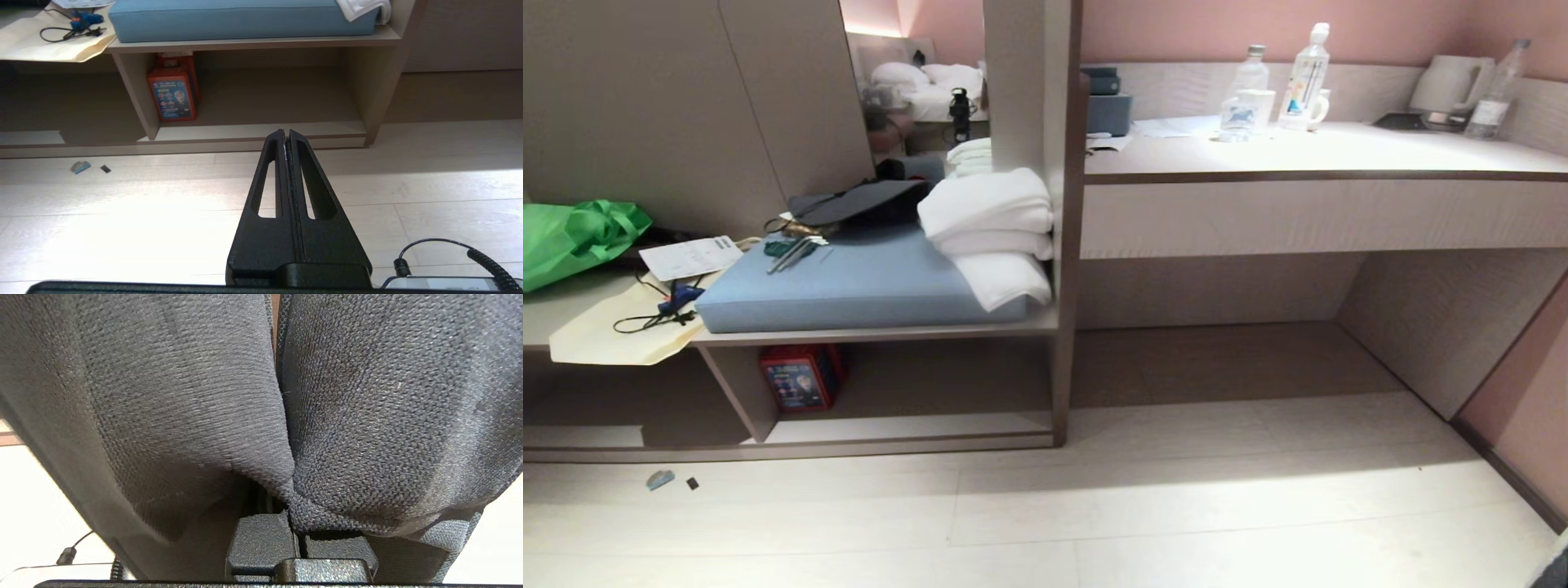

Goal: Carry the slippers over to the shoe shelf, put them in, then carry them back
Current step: Place the slippers into the shoe cabinet

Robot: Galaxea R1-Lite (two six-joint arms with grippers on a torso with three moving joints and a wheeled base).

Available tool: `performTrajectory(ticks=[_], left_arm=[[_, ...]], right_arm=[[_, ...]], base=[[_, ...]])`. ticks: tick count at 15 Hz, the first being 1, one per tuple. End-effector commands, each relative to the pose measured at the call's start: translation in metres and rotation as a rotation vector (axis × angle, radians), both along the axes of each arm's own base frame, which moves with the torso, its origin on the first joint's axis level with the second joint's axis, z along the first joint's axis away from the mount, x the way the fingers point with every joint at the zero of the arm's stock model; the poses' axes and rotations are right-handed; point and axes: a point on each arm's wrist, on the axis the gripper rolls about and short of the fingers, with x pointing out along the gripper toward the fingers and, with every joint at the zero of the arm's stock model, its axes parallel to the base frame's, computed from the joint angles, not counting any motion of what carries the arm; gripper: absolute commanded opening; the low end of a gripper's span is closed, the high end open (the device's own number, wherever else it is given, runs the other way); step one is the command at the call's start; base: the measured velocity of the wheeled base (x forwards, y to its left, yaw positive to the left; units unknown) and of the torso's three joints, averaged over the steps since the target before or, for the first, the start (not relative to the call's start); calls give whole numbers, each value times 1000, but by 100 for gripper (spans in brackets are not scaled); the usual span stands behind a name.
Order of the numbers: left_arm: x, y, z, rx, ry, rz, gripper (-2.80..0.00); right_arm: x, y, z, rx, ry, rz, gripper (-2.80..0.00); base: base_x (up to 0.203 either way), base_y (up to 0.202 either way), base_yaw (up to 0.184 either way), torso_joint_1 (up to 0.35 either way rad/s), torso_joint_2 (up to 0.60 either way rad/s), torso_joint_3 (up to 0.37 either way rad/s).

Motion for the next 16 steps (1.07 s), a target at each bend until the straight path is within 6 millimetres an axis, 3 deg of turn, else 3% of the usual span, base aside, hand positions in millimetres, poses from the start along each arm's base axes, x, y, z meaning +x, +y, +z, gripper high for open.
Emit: performTrajectory(ticks=[1,16], left_arm=[[0,0,0,-1,-1,-1,-280],[0,0,0,-1,-1,-1,-280]], right_arm=[[0,0,0,1,-1,-1,-280],[0,0,-1,7,0,0,-280]], base=[[0,191,-3,0,2,0],[0,197,-2,2,3,3]])
